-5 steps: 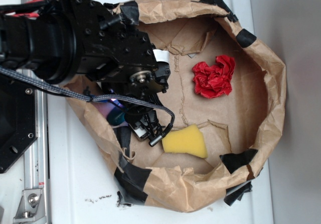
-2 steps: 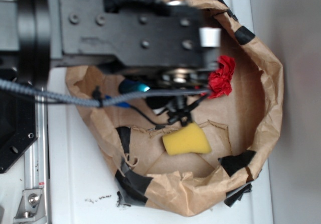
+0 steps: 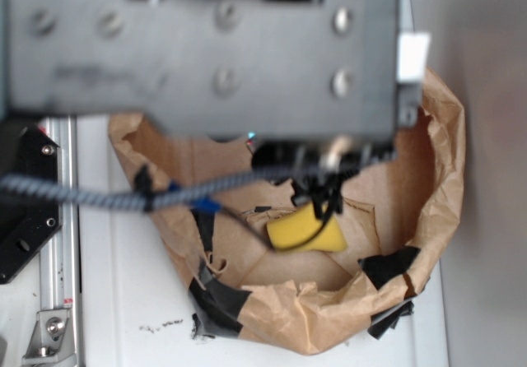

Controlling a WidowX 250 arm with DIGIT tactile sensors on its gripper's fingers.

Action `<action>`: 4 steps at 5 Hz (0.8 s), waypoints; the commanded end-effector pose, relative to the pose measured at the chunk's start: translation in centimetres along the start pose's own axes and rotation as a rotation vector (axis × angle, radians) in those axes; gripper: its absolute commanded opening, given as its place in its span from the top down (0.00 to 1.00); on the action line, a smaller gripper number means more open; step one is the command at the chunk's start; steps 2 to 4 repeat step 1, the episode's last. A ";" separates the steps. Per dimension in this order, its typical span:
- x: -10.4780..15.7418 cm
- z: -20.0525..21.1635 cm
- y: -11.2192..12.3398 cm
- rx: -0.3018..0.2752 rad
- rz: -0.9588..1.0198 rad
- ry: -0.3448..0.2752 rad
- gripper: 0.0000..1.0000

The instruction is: Grab the plastic pickle.

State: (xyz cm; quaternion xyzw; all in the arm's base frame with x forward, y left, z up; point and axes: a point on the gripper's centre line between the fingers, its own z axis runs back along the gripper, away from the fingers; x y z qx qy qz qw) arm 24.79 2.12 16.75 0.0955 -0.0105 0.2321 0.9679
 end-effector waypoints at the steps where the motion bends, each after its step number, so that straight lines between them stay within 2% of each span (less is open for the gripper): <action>1: 0.2 -0.6 -0.4 -0.091 -0.124 -0.141 1.00; 4: 0.2 -0.6 -0.4 -0.091 -0.124 -0.141 1.00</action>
